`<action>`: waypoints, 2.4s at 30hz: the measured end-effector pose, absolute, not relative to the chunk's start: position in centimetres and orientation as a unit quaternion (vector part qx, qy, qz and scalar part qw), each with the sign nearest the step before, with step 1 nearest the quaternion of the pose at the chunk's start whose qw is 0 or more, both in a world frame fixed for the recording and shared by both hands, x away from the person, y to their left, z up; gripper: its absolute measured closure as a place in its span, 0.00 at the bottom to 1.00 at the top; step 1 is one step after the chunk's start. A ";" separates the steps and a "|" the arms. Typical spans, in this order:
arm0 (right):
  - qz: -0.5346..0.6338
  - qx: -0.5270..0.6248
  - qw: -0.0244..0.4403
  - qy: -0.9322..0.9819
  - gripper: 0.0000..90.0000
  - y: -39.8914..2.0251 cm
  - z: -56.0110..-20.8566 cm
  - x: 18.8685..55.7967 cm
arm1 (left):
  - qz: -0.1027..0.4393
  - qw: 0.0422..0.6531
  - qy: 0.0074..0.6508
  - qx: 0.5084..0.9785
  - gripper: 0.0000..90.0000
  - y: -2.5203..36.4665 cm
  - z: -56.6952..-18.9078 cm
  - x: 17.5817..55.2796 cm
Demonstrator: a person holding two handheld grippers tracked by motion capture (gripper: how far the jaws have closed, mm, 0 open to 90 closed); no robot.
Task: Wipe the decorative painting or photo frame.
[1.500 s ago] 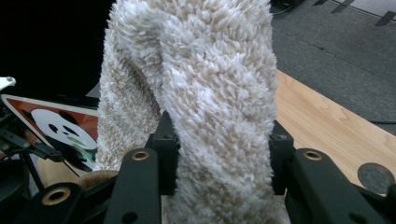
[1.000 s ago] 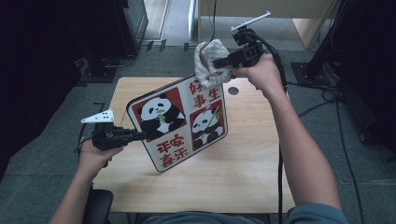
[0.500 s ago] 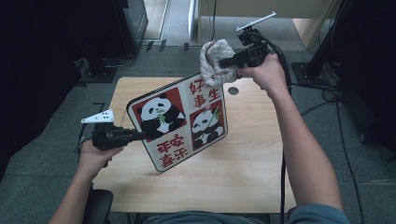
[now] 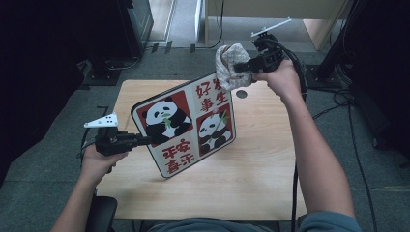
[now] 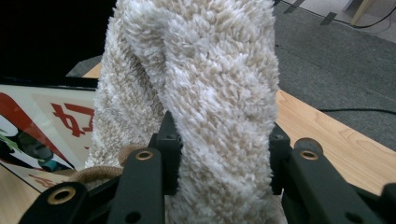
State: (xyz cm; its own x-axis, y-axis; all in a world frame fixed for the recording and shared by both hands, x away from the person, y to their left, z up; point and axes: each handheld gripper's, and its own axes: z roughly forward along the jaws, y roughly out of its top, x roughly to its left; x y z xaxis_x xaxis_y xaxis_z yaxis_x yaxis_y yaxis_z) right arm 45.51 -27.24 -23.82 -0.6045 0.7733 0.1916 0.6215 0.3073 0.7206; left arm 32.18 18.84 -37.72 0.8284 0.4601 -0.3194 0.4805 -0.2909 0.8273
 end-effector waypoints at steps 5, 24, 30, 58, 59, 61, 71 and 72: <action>0.399 0.431 0.094 0.804 0.69 -27.3 -24.3 45.6 | -0.010 0.518 0.293 0.803 0.88 18.9 -37.7 32.2; 0.381 0.449 0.083 0.804 0.69 -27.9 -26.3 45.8 | -0.009 0.518 0.292 0.804 0.88 18.9 -37.7 32.2; 0.377 0.451 0.079 0.805 0.69 -27.8 -26.9 45.8 | -0.009 0.518 0.292 0.804 0.88 18.9 -37.7 32.2; 0.377 0.474 0.056 0.794 0.69 -28.1 -30.7 45.0 | -0.012 0.522 0.292 0.801 0.87 18.9 -37.9 32.2; 0.377 0.474 0.056 0.794 0.69 -28.1 -30.8 44.9 | -0.012 0.522 0.293 0.801 0.87 18.9 -37.9 32.2; 0.377 0.475 0.056 0.793 0.69 -28.1 -31.1 44.9 | -0.014 0.523 0.293 0.800 0.87 18.9 -37.9 32.2; 0.375 0.480 0.055 0.791 0.69 -28.1 -31.8 44.5 | -0.014 0.522 0.293 0.801 0.87 18.9 -37.9 32.2; 0.375 0.480 0.056 0.791 0.69 -28.1 -31.9 44.4 | -0.014 0.522 0.293 0.801 0.87 18.9 -37.9 32.2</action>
State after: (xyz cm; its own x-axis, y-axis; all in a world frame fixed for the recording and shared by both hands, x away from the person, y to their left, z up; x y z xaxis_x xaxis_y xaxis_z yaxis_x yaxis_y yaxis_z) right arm 44.42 -28.08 -31.95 -0.5332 0.8014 0.2711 0.7171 0.2580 0.6475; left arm 32.20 18.85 -37.89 0.8276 0.4546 -0.3292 0.4845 -0.2822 0.8280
